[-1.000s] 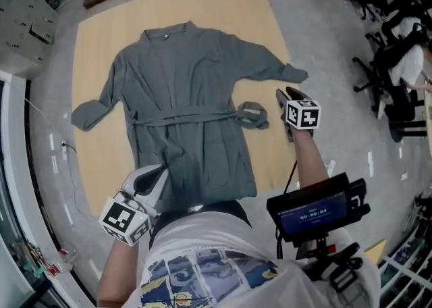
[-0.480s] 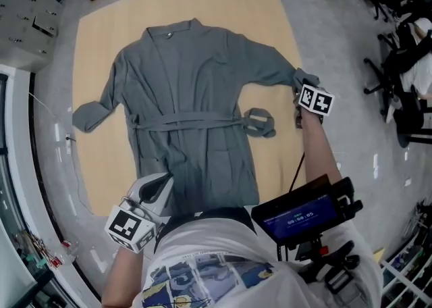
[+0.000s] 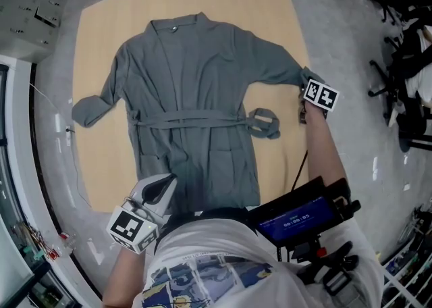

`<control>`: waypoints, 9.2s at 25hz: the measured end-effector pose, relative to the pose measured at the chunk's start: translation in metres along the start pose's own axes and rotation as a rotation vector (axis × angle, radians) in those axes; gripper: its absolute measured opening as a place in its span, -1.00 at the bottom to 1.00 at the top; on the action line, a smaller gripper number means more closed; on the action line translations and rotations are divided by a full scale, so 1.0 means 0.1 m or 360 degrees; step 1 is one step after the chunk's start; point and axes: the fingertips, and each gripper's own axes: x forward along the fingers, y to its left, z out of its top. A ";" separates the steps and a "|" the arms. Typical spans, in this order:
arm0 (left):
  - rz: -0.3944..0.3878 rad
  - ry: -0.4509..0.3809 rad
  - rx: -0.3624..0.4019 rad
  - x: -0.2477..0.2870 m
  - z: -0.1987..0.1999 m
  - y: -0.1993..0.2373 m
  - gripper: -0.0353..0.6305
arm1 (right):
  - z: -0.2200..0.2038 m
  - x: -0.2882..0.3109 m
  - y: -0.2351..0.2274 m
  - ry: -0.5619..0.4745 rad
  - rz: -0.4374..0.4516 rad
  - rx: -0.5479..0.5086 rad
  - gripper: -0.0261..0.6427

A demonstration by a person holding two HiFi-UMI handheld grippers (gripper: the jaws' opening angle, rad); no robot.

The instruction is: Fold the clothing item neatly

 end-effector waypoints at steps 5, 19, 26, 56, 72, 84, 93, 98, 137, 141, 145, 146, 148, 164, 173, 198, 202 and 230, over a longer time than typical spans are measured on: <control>0.0004 -0.0011 -0.0013 0.04 -0.03 0.03 -0.87 | 0.00 0.03 -0.06 0.0013 0.0015 0.0035 -0.84; 0.0039 -0.0085 -0.0064 -0.09 -0.09 0.09 -0.87 | 0.66 -0.30 0.59 -0.0249 0.0207 -0.0099 -0.87; 0.0079 -0.0164 -0.0116 -0.23 -0.07 0.09 -0.87 | 0.94 -0.35 1.25 -0.0299 0.0378 -0.0242 -0.87; 0.0510 -0.0402 -0.0406 -1.52 -0.79 0.41 -0.87 | 0.28 -0.17 4.81 -0.0131 0.0999 -0.0902 -0.87; 0.0644 -0.0459 -0.0527 -1.92 -1.10 0.51 -0.87 | -0.78 0.12 5.60 0.0187 0.1092 -0.1397 -0.82; 0.0491 -0.0503 -0.0381 -2.03 -1.00 0.53 -0.87 | -0.98 -0.53 5.41 0.0204 0.1143 -0.1393 -0.62; 0.0276 -0.0501 -0.0193 -2.33 -1.08 0.44 -0.87 | -1.36 -1.94 5.15 0.0103 0.1157 -0.1369 -0.62; 0.0100 -0.0439 -0.0084 -2.44 -1.27 0.37 -0.87 | -1.65 -2.83 4.96 -0.0031 0.1106 -0.1234 -0.62; 0.0453 -0.0260 0.0011 -2.09 -0.95 1.82 -0.74 | -2.69 -4.30 3.96 -0.0202 0.1013 -0.0791 -0.63; 0.0562 -0.0212 -0.0097 -2.06 -0.89 2.65 -0.71 | -2.54 -4.12 4.31 -0.0174 0.1001 -0.0775 -0.63; 0.0600 -0.0192 -0.0194 -1.97 -0.83 3.33 -0.63 | -2.43 -3.95 4.57 -0.0151 0.0958 -0.0775 -0.63; 0.0605 -0.0178 -0.0209 -1.93 -0.83 3.48 -0.61 | -2.40 -3.92 4.63 -0.0147 0.0944 -0.0770 -0.63; 0.0602 -0.0144 -0.0235 -1.83 -0.83 3.72 -0.59 | -2.36 -3.85 4.72 -0.0136 0.0919 -0.0756 -0.63; 0.0529 -0.0080 -0.0733 -1.09 -1.14 4.87 -0.40 | -2.40 -3.72 4.87 -0.0003 0.0732 -0.0660 -0.63; 0.0742 0.0017 -0.0843 -1.00 -1.24 5.17 -0.22 | -2.45 -3.73 4.86 0.0009 0.0684 -0.0606 -0.63; 0.0798 -0.0353 -0.0623 -1.27 -0.48 5.09 -0.82 | -2.53 -3.78 4.73 0.0004 0.0681 -0.0569 -0.63; 0.0767 -0.0467 -0.0566 -1.30 -0.18 4.94 -0.83 | -2.48 -3.72 4.65 -0.0013 0.0725 -0.0595 -0.63; 0.0747 -0.0634 -0.0195 -0.01 1.71 2.96 -0.83 | -1.91 -3.36 2.94 -0.0058 0.1052 -0.0582 -0.63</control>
